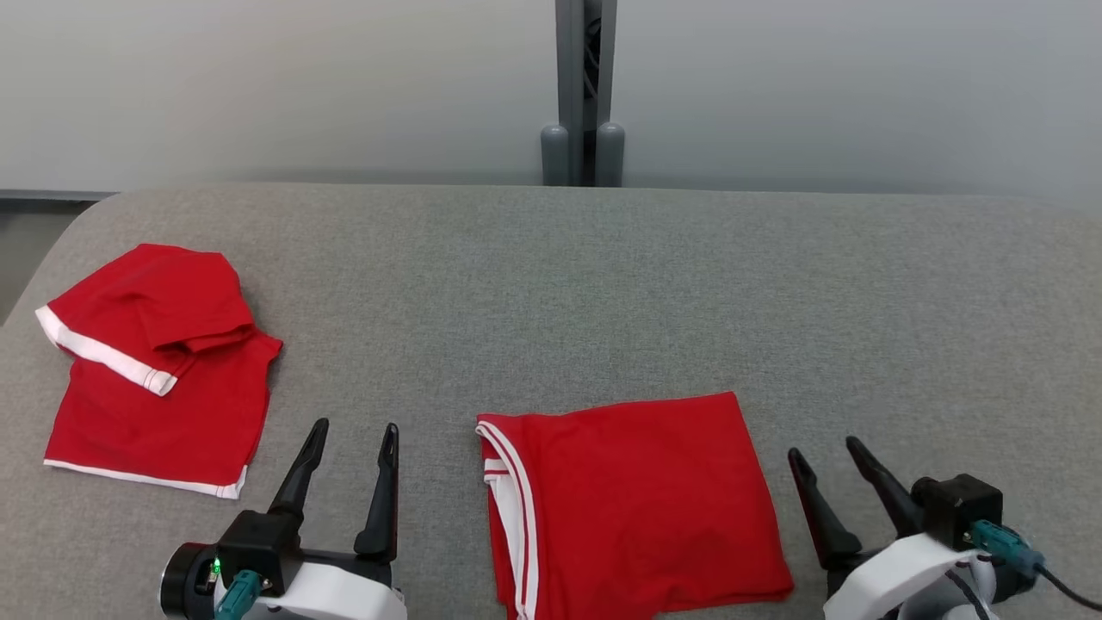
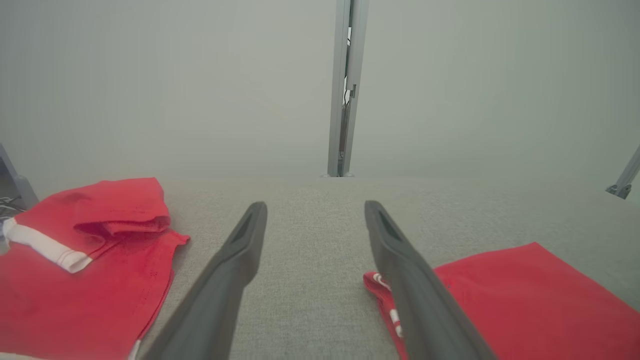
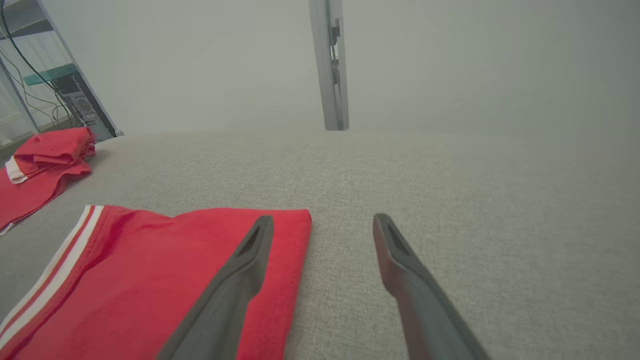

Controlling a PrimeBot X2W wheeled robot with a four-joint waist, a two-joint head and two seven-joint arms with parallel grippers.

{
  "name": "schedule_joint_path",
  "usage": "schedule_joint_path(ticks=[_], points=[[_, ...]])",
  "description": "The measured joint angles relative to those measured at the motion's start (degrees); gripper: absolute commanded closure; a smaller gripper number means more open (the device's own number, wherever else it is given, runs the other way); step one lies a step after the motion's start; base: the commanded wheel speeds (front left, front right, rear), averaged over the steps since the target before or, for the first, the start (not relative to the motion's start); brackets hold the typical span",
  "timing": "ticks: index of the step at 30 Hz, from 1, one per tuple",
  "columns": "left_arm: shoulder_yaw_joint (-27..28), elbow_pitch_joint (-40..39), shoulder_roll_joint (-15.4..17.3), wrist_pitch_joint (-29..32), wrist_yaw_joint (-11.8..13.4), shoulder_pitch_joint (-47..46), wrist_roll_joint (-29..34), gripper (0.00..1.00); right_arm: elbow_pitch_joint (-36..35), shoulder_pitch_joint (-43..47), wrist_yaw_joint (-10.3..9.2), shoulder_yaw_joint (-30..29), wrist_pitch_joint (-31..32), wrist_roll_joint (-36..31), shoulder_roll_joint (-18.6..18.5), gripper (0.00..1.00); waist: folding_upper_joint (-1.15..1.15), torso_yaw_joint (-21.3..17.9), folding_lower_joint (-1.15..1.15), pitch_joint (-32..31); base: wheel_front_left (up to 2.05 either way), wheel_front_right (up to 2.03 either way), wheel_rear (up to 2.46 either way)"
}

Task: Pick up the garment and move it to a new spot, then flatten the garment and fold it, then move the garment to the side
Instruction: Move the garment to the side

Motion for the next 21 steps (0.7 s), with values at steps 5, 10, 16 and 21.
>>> schedule_joint_path(ticks=[5, 10, 16, 21], points=[[-0.26, 0.4, 0.0, 0.01, -0.18, -0.64, 0.71, 0.0, 5.26, -3.75, 0.0, 5.22, 5.36, 12.24, -1.66, 0.0, 0.0, 1.3, 0.0, 1.53, 0.0, 0.0, 0.0], [-0.64, 0.38, 0.0, 0.0, -0.3, -1.32, 0.78, 0.0, 6.27, -6.12, 0.0, 9.68, 9.35, 20.16, -3.28, 0.0, 0.0, 2.45, 0.0, 2.75, 0.0, 0.0, 0.0], [-0.41, 0.53, 0.02, 0.0, -0.37, -2.36, 0.88, 0.0, 9.38, -9.06, 0.0, 14.35, 11.81, 25.04, -5.55, 0.0, 0.0, 4.25, 0.0, 4.16, 0.0, 0.0, 0.0], [-0.23, 0.52, 0.03, 0.0, -0.62, -2.36, 0.96, 0.0, 10.36, -10.83, 0.0, 17.11, 13.14, 28.96, -5.47, 0.0, 0.0, 4.96, 0.0, 4.79, 0.0, 0.0, 0.0]])
